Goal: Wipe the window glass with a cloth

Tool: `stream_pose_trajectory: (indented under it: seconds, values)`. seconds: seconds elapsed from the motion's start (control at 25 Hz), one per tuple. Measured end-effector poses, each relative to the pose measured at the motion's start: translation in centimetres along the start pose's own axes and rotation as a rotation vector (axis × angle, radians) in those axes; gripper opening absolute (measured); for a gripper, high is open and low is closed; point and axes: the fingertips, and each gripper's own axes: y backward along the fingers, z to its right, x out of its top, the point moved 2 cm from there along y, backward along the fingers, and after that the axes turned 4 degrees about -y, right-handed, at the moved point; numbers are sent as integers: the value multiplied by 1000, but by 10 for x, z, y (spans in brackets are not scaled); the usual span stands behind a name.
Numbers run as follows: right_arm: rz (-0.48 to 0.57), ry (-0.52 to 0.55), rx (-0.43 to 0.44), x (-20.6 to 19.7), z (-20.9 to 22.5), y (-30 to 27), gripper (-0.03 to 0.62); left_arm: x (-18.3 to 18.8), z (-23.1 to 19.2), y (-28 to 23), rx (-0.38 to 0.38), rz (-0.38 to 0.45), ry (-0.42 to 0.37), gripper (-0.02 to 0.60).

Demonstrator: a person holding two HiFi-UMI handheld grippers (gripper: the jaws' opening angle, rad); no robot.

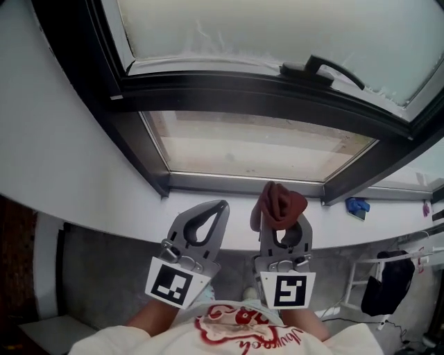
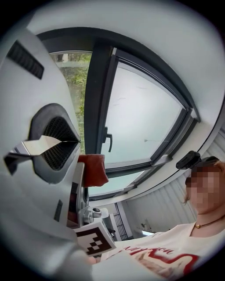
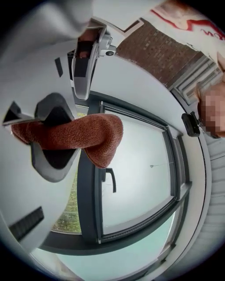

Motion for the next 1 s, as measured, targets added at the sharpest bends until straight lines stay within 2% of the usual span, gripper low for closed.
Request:
stream_pose_trajectory:
  seconds: [0.28,0.48,0.68,0.8,1.0]
  values:
    - [-17,5,95,5,64,97,87,1,122,7,116,37,9,21]
    - [-45,-50,146,-5,83,143,87,5,175,24,154,19,5,21]
    - [-17,-82,183,8,75,171,87,23,198,42,146,53,-21,21]
    - [8,-63,197,19,61,189,87,30,210,58,123,64,-24,21]
    - [15,-34,166,30,22,236,87,34,229,117,83,70,-27,21]
